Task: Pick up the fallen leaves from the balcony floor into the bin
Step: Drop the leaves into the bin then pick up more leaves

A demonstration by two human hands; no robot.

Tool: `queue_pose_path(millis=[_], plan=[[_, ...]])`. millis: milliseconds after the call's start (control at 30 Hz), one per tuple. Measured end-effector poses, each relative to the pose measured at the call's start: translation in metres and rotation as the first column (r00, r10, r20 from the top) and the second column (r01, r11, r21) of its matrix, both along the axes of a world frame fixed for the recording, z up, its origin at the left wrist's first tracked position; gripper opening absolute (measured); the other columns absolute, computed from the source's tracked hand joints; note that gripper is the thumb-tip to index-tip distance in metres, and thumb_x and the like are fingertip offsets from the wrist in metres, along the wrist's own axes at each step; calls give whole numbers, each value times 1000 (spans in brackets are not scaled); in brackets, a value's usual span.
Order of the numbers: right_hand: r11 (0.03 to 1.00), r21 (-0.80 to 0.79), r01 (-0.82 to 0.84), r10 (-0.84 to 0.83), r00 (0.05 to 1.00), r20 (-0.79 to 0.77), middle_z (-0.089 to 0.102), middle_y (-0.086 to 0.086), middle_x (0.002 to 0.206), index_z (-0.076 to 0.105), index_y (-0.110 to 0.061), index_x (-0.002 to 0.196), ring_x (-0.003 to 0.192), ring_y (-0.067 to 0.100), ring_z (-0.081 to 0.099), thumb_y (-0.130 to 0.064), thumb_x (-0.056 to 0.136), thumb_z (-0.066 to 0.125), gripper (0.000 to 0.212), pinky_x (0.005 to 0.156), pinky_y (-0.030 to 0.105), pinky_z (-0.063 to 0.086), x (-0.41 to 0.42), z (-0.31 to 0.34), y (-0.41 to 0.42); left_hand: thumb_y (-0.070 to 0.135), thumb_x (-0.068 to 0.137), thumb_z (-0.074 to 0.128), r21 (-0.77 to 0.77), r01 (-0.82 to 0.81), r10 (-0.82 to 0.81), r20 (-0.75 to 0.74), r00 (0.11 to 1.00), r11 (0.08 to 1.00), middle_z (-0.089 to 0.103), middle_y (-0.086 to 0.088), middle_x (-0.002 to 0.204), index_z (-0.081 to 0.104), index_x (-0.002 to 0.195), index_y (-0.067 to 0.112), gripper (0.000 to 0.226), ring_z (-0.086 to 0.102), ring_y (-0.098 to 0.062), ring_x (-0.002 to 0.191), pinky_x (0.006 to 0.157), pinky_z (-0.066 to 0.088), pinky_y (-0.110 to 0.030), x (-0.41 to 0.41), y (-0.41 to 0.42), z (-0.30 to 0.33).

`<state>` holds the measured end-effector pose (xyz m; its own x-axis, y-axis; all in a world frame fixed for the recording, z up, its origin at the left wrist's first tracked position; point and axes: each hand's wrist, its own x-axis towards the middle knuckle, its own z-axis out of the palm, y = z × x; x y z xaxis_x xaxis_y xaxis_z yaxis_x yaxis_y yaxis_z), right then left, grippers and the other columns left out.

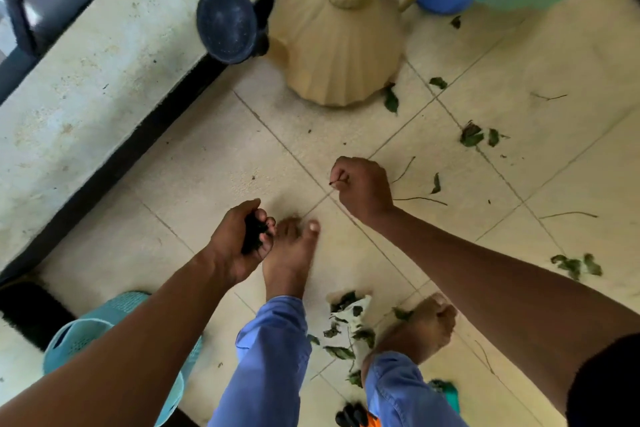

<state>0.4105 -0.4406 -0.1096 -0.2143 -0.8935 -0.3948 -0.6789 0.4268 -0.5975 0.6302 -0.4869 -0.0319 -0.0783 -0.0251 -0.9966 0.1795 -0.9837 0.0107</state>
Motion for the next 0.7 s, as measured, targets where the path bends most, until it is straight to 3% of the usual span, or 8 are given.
queue_pose_path(millis=[167,267,367,467,567,633,700], plan=[[979,-34,200,-202,977,-63,65,-4,77,66,-18,73,71,13,59,10,69,68,28,62,34,52,-71,0,-5,33,102,49,21,36,-34,-75,997,999,48,-5,69,48,66,14,41,48,-13,58,37,41,-16,-50,-10,2],[951,-37,308,-311,946,-88,55,2,102,67,-16,97,80,18,60,7,78,72,30,71,27,49,-93,-5,-16,33,101,50,5,80,-79,-88,993,997,48,-3,71,48,67,15,39,48,-13,62,38,40,-15,-75,-18,-1],[927,-79,366,-372,923,-92,52,9,118,63,-13,126,93,26,64,5,80,76,50,83,34,55,-102,-13,-32,34,101,51,-14,133,-134,-99,986,991,51,-2,70,48,66,17,38,46,-11,63,39,39,-15,-95,-26,-4],[957,-57,285,-291,940,-180,51,9,132,57,-15,140,104,28,65,3,82,77,64,92,38,58,-110,-27,-51,34,100,53,-10,145,-145,-96,985,989,53,-2,68,49,66,17,38,48,-11,63,41,40,-15,-110,-34,-7],[992,-9,126,-123,946,-299,48,10,141,57,-22,140,104,31,66,5,82,75,67,90,37,59,-114,-38,-65,32,101,53,-13,140,-141,-93,986,990,53,-3,68,50,67,15,38,53,-11,60,44,42,-13,-120,-43,-13],[1000,5,11,-8,927,-376,51,12,134,60,-17,136,95,32,65,9,85,67,58,82,38,60,-112,-38,-69,31,101,53,-26,167,-169,-93,981,986,54,-3,69,51,67,15,38,53,-11,61,44,43,-13,-123,-47,-16],[987,55,-149,157,870,-467,56,13,121,66,-5,120,92,30,62,11,87,60,38,74,38,59,-110,-37,-68,31,102,52,-34,217,-219,-82,972,976,55,-3,70,52,68,14,39,53,-12,63,44,43,-14,-125,-48,-19]])
